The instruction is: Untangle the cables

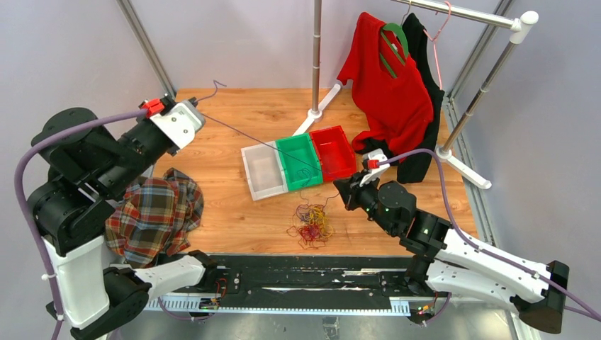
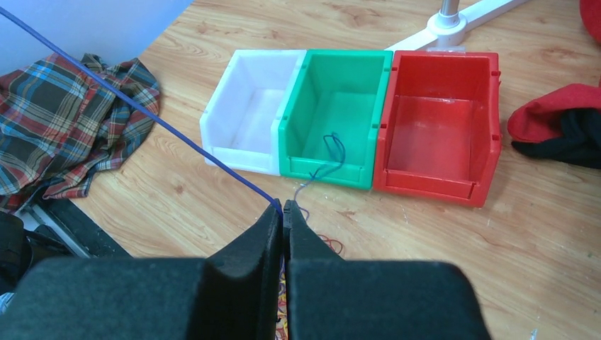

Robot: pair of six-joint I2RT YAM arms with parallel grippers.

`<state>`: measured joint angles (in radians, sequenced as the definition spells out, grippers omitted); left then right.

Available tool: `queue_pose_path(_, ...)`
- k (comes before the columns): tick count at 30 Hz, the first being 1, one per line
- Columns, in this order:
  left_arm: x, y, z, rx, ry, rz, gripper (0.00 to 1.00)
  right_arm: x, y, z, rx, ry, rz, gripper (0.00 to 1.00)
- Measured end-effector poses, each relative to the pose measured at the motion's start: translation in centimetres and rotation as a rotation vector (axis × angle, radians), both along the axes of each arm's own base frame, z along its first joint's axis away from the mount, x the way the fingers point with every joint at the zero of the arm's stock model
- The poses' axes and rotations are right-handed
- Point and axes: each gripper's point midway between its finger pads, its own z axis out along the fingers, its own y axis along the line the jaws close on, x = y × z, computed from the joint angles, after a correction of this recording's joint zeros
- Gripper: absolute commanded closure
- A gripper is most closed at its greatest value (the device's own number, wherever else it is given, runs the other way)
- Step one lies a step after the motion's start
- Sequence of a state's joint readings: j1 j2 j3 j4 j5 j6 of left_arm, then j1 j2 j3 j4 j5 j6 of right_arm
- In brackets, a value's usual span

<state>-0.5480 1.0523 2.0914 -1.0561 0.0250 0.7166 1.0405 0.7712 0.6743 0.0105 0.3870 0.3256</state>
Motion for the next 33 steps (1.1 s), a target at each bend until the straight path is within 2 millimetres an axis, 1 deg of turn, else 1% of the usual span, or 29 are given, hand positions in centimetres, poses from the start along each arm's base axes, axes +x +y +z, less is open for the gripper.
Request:
queue_pose_path(4, 1.0, 0.2, 1.5, -0.023, -0.048, 0.037, 1.0, -0.1, -0.1, -0.3, -0.005, 0.014, -0.002, 0.99)
queue_pose_path(5, 1.1, 0.1, 2.0, -0.035, -0.062, 0.04, 1.0, -0.1, 0.0, -0.3, -0.003, 0.016, 0.001, 0.98)
queue_pose_path(7, 1.1, 0.0, 2.7, -0.067, -0.077, 0.036, 1.0, -0.3, 0.2, -0.2, 0.001, 0.018, 0.019, 0.91)
queue_pose_path(9, 0.9, -0.1, 3.2, -0.097, -0.087, 0.029, 1.0, -0.4, 0.4, 0.0, -0.004, 0.022, 0.036, 0.75)
queue_pose_path(10, 0.7, -0.1, 3.7, -0.118, -0.098, 0.023, 1.0, -0.4, 0.5, 0.0, -0.009, 0.026, 0.043, 0.71)
queue_pose_path(12, 0.4, -0.4, 4.4, -0.158, -0.11, 0.002, 1.0, -0.4, 1.3, -0.3, -0.026, 0.034, 0.076, 0.69)
queue_pose_path(15, -0.7, -0.6, 6.4, -0.223, -0.14, -0.041, 1.0, -0.5, 3.5, -2.0, -0.057, 0.075, 0.139, 0.7)
queue_pose_path(17, -1.4, -0.9, 8.2, -0.27, -0.173, -0.075, 1.0, -0.1, 5.2, -3.6, -0.081, 0.113, 0.168, 0.68)
queue_pose_path(18, -1.6, -1.1, 8.8, -0.285, -0.186, -0.091, 1.0, 0.0, 6.1, -4.7, -0.096, 0.138, 0.183, 0.67)
queue_pose_path(20, -2.1, -1.5, 10.1, -0.317, -0.208, -0.128, 1.0, 0.0, 7.5, -7.1, -0.132, 0.182, 0.2, 0.66)
queue_pose_path(22, -2.3, -1.9, 11.2, -0.341, -0.227, -0.154, 1.0, -0.2, 8.6, -9.1, -0.161, 0.215, 0.217, 0.67)
queue_pose_path(26, -2.4, -2.3, 12.7, -0.373, -0.262, -0.184, 1.0, -0.8, 10.3, -11.0, -0.181, 0.24, 0.245, 0.69)
queue_pose_path(29, -2.5, -2.3, 13.9, -0.401, -0.307, -0.19, 1.0, -0.7, 11.1, -11.9, -0.173, 0.253, 0.246, 0.69)
queue_pose_path(33, -3.3, -1.7, 16.3, -0.451, -0.399, -0.194, 1.0, -0.4, 11.9, -12.9, -0.155, 0.269, 0.241, 0.69)
